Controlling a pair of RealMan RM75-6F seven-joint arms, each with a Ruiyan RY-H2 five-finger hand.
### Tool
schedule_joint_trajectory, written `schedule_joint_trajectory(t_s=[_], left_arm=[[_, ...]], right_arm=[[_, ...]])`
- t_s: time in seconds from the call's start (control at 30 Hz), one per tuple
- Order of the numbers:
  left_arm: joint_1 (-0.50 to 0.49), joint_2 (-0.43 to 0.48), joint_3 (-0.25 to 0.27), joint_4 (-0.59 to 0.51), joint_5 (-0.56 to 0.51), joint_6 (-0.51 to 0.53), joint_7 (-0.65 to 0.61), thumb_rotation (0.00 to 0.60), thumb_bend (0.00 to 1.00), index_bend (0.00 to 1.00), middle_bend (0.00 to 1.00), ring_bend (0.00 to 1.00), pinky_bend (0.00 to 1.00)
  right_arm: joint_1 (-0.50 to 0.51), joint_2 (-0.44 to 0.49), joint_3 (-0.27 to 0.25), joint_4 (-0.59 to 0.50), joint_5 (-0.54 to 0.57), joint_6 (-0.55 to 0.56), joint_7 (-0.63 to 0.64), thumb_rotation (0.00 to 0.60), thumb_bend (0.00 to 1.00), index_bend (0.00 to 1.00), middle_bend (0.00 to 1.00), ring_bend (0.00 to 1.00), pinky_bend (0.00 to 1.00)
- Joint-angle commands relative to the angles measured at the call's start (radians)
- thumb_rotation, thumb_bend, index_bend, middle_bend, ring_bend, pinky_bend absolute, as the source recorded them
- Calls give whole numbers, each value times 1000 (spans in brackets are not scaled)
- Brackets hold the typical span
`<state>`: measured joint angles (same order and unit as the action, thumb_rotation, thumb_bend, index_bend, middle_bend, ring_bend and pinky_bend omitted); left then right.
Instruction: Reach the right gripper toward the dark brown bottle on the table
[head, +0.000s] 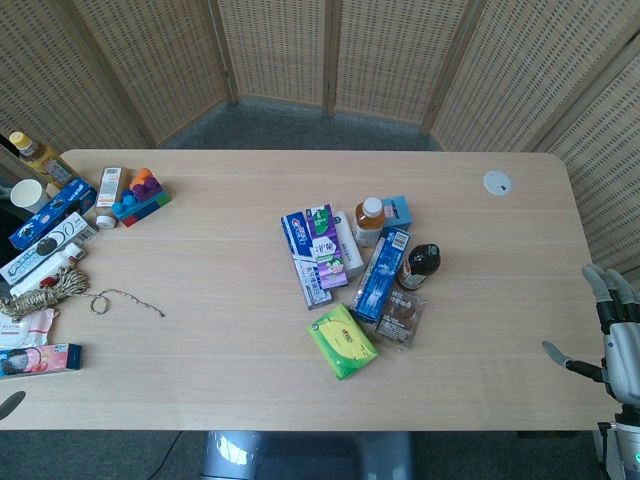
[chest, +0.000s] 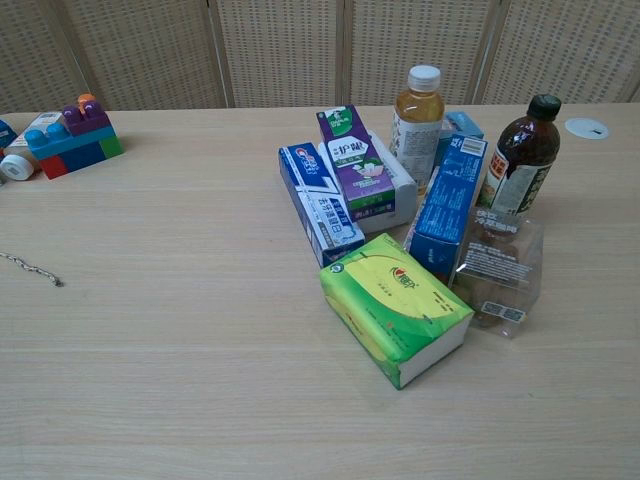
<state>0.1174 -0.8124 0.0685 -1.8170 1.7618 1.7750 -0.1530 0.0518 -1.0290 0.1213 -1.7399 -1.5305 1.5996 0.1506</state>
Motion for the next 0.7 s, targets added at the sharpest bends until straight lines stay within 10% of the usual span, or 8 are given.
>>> schedule_joint_trajectory(t_s=[0.03,0.7], left_arm=[[-4,1,-1,3,-4,-8,-7,600,130,82,0,0,0],[-34,4,-3,-6,-24,-70,-13,600,129,84,0,0,0]], right_arm=[[1,6,-5,-10,1,-12,35,600,0,0,0,0,0],[164,-86,-20,160,-8,-294,434,600,0,0,0,0,0]])
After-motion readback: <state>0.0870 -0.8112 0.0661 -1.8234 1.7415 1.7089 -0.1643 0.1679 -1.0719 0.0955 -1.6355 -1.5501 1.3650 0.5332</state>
